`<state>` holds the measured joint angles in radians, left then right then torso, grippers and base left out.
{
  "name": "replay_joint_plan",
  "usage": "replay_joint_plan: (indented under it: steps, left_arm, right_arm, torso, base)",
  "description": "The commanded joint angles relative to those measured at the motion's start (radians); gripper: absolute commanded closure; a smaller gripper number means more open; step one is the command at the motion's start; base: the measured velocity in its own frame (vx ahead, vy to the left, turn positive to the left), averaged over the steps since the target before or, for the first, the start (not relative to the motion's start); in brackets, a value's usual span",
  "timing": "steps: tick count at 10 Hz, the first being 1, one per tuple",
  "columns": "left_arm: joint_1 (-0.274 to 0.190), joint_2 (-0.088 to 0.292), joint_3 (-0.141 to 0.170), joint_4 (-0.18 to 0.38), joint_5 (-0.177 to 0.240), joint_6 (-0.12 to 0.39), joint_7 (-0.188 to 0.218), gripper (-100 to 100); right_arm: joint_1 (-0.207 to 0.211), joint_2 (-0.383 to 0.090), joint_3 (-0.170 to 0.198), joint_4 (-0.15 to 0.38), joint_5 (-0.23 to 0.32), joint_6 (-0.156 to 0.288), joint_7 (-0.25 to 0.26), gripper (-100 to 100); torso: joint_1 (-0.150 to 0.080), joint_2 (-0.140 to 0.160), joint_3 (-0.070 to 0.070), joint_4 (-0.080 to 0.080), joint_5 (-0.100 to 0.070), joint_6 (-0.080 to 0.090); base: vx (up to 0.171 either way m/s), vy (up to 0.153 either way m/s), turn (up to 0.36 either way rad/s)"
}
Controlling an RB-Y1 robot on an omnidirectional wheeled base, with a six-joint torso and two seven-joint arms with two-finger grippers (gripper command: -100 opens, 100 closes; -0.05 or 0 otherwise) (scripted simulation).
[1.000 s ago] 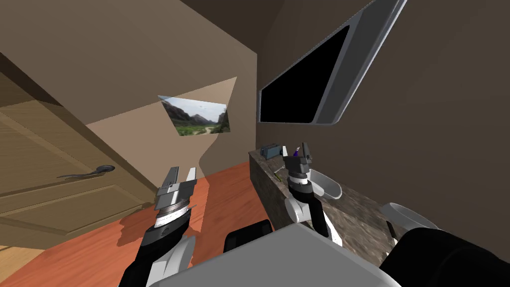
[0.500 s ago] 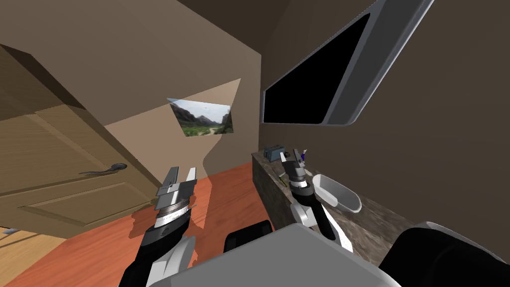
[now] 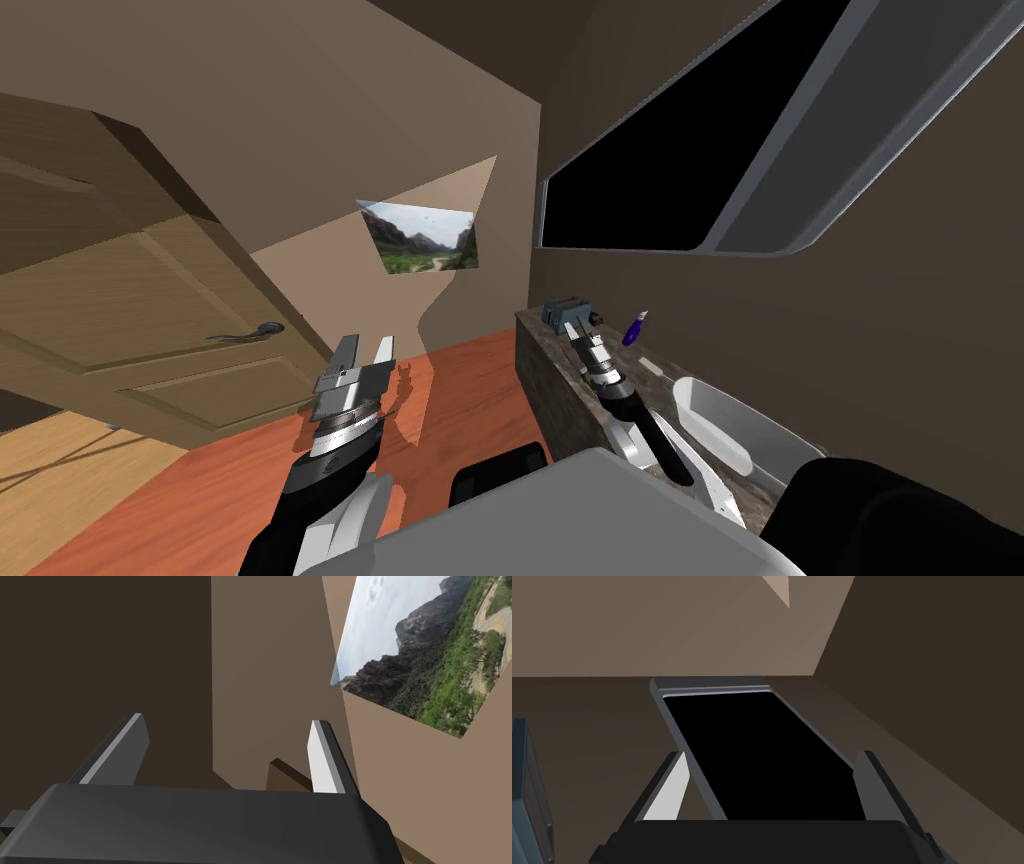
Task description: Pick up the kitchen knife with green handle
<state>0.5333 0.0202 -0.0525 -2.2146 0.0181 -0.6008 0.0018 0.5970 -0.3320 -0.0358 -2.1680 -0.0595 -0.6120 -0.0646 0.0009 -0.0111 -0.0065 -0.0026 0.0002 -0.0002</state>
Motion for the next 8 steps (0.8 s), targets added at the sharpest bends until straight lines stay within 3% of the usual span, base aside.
replay_joint_plan:
  steps: [1, 3, 6, 8]
  left_arm:
    - [0.000, 0.000, 0.000, 0.000, 0.000, 0.000, 0.000, 0]
    - [0.000, 0.000, 0.000, 0.000, 0.000, 0.000, 0.000, 0]
    - [0.000, 0.000, 0.000, 0.000, 0.000, 0.000, 0.000, 0]
    - [0.000, 0.000, 0.000, 0.000, 0.000, 0.000, 0.000, 0]
  right_arm:
    - [0.033, -0.050, -0.022, 0.034, -0.001, 0.019, 0.026, -100]
    - [0.053, -0.091, -0.037, 0.065, -0.001, 0.022, 0.039, -100]
    - [0.114, -0.193, -0.076, 0.157, 0.003, 0.036, 0.076, -100]
    - [0.134, -0.245, -0.087, 0.187, 0.006, 0.042, 0.085, -100]
  torso:
    - [0.000, 0.000, 0.000, 0.000, 0.000, 0.000]
    - [0.002, -0.001, 0.000, 0.000, 0.000, 0.000]
    - [0.001, 0.003, 0.002, 0.001, 0.000, 0.000]
    - [0.001, 0.004, 0.002, 0.001, 0.000, 0.001]
  base:
    - [0.171, 0.025, 0.149]
    - [0.148, 0.035, 0.111]
    - [0.121, 0.014, 0.140]
    - [0.090, 0.010, 0.061]
